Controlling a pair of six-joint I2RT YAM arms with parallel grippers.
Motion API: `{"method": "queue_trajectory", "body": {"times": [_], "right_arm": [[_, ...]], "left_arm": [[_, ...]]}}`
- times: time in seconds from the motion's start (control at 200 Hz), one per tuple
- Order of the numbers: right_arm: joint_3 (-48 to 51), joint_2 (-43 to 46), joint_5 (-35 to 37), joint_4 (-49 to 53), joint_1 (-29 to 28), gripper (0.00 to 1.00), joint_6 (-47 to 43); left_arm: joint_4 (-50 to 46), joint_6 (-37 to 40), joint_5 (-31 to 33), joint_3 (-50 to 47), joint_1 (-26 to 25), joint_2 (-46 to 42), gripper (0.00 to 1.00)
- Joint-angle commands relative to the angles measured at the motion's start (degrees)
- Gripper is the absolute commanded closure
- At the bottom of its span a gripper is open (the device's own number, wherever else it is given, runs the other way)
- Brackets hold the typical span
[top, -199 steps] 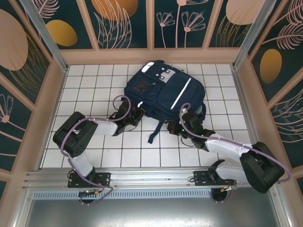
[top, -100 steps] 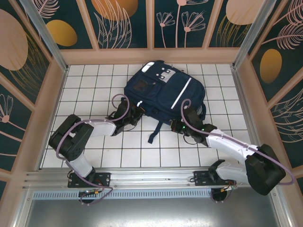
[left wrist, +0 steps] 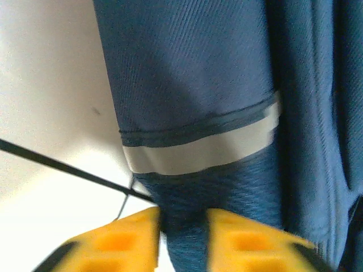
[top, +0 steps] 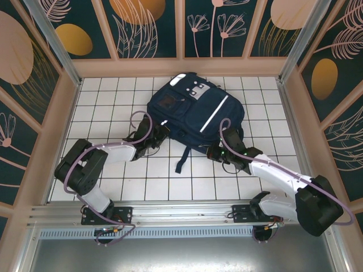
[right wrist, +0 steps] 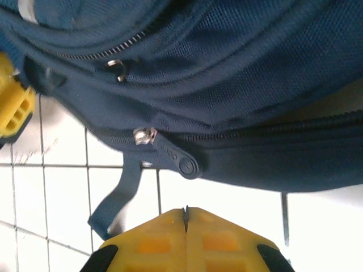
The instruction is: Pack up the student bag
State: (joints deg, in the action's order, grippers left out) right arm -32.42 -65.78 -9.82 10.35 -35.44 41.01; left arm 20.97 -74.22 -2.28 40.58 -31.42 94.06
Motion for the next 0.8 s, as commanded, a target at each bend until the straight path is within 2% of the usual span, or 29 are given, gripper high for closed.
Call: {"method": "queue_trajectory", "body": {"times": [0.0,0.165,0.245,0.3,0.37,0.425,0.455,0.555,0.651,0.796], "right_arm": [[-0.1,0.16,-11.18,-4.78,-0.89,1.0,-0.26],[-2.57,-1.14,-12.83,-6.25,-1.91,1.0,1.25],[-3.8,-2.26,-10.7,-4.44,-1.91,1.0,0.4],[-4.78,-2.92,-6.56,-1.59,-1.91,1.0,-0.28],[-4.23,-2.96,-4.15,-0.64,-1.44,0.86,-1.74],[-2.05,-1.74,-3.58,-1.59,-0.06,0.75,-1.1],[-0.65,-1.02,-4.4,-2.7,1.1,0.72,-0.44],[4.38,2.2,-10.38,-9.4,5.07,0.6,2.45],[7.36,3.52,-13.93,-14.65,7.6,0.56,3.9],[10.67,2.79,-17.52,-20.84,9.7,0.58,6.07]], "left_arm": [[-6.49,4.67,1.7,1.59,1.08,-4.24,0.47],[-9.86,5.18,-0.42,0.75,-2.28,-8.9,0.38],[-9.6,4.19,-1.12,-0.07,-3.34,-9.77,0.37],[-8.26,3.92,-1.51,-0.58,-3.71,-9.74,0.36],[-7.41,4.15,-2.05,-0.13,-3.98,-8.37,0.36],[-5.83,4.48,-3.1,0.46,-4.22,-6.7,0.38],[-5.67,4.64,-3.49,1.19,-4.51,-5.52,0.39],[-4.76,5.36,-5.29,4.48,-5.45,-1.28,0.43],[-4.42,5.98,-6.72,7.52,-6.4,2.43,0.52],[-4.19,5.92,-8.09,10.24,-6.94,6.96,0.6]]}}
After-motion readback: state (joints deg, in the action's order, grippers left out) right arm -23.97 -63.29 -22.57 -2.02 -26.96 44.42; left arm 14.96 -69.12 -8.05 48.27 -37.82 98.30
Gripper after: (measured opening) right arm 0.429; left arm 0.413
